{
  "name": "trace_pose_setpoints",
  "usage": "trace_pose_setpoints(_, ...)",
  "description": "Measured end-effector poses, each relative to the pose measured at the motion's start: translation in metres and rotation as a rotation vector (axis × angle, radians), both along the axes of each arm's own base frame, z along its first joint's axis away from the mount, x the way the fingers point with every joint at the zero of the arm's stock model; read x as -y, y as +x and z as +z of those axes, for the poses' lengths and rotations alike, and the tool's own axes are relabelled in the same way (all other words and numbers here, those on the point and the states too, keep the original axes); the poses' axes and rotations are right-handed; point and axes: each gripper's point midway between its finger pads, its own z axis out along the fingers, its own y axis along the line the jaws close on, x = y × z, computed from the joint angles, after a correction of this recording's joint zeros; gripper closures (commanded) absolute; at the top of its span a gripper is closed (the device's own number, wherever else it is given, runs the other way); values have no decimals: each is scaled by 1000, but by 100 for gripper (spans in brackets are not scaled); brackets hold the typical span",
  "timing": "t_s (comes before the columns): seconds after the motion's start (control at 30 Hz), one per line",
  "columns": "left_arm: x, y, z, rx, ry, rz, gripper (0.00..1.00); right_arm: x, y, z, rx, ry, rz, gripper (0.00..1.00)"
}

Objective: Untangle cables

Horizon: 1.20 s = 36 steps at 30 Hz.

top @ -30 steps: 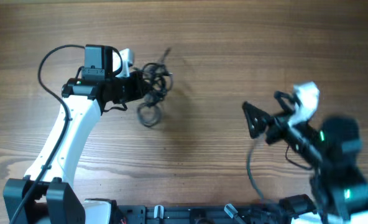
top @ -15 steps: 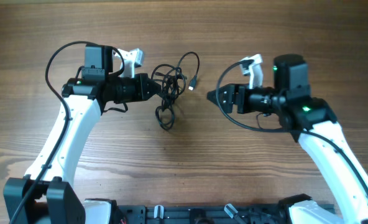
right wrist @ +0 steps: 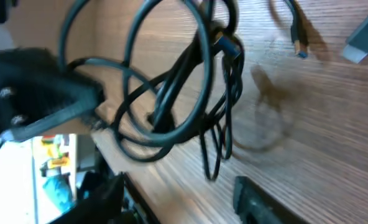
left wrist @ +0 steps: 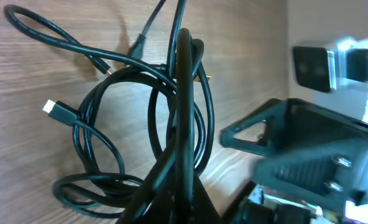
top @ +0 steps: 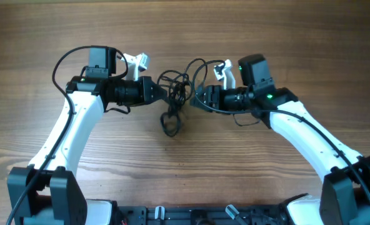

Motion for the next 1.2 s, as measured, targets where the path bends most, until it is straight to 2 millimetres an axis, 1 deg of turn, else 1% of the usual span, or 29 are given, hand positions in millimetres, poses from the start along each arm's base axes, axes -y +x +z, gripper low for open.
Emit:
trace_pose_setpoints(0.03,2,-1,1,-4,-13,-6,96,0,1,-1,-9,-3,-11,63)
trace_pose_setpoints(0.13,4,-4,4,-13,-36,-17,96,6,12,-9,-4,-62,-93,64)
trace_pose_setpoints(0.17,6,-5,6,-14,-50,-23,96,7,20,-8,19,-72,-122,64)
trace_pose_setpoints(0.3,13,-10,15,-20,-113,-51,96,10,29,-7,8,-70,-189,65)
trace_pose_setpoints(0.43,15,-12,19,-23,-140,-64,96,9,29,-7,-31,-56,-217,66)
trace_pose_setpoints(0.53,16,-12,19,-24,-146,-66,96,9,28,-6,-62,-44,-233,69)
trace_pose_setpoints(0.7,18,-14,22,-26,-166,-75,96,3,20,-2,-140,7,-229,72)
trace_pose_setpoints(0.8,18,-14,23,-26,-170,-77,96,0,17,0,-170,29,-224,78)
trace_pose_setpoints(0.9,18,-14,23,-27,-170,-77,96,-1,16,1,-183,37,-224,85)
trace_pose_setpoints(0.97,18,-14,23,-27,-170,-77,96,-1,15,1,-186,40,-222,94)
trace_pose_setpoints(1.0,18,-14,23,-27,-170,-77,96,-1,15,1,-187,41,-222,96)
trace_pose_setpoints(1.2,18,-14,22,-26,-166,-76,96,2,19,-2,-153,13,-233,96)
